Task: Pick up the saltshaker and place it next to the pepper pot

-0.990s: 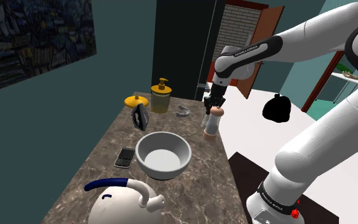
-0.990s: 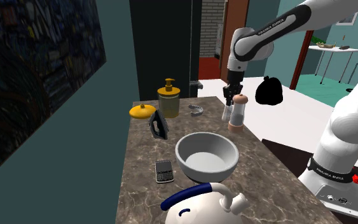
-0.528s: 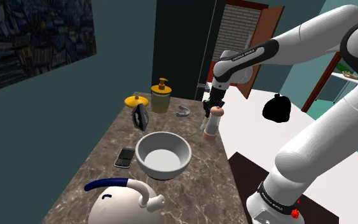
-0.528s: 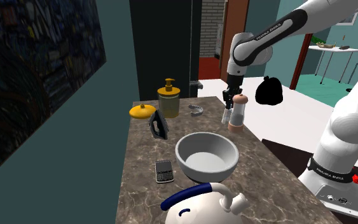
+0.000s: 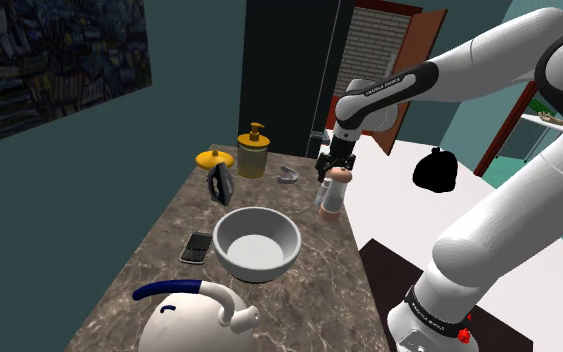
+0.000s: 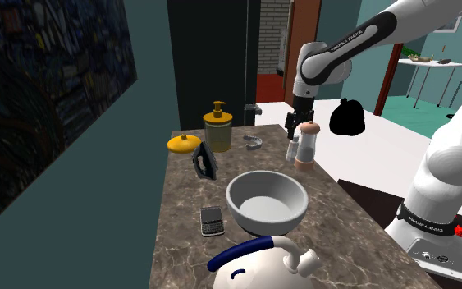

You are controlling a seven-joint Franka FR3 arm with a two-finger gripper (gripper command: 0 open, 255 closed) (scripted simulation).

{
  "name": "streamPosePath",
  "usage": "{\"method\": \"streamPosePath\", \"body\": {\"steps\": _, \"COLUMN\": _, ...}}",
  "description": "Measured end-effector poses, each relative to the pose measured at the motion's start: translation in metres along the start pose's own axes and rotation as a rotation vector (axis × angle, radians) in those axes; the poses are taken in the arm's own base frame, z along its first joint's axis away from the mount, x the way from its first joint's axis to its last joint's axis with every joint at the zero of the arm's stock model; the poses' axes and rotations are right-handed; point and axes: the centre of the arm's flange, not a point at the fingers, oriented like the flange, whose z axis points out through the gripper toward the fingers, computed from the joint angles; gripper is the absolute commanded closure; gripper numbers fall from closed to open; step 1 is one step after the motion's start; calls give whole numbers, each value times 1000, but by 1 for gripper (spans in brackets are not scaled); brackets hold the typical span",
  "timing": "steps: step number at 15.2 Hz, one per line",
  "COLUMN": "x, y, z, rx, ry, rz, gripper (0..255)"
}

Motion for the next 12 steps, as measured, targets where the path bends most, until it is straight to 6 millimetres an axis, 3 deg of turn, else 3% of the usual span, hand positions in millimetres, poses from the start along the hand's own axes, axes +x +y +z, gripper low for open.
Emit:
{"method": "streamPosePath", "body": {"steps": 2, "x": 0, "y": 0, "z": -6, "rx": 0, "ry": 0, "rz": 0, "gripper": 0}}
{"method": "streamPosePath", "body": {"steps": 6, "x": -1, "y": -1, "z": -44, "rx": 0, "ry": 2, "rz": 0, "gripper": 0}}
{"method": "streamPosePath", "body": {"steps": 12, "x": 0, "y": 0, "z": -50, "rx": 0, "ry": 0, "rz": 0, "gripper": 0}}
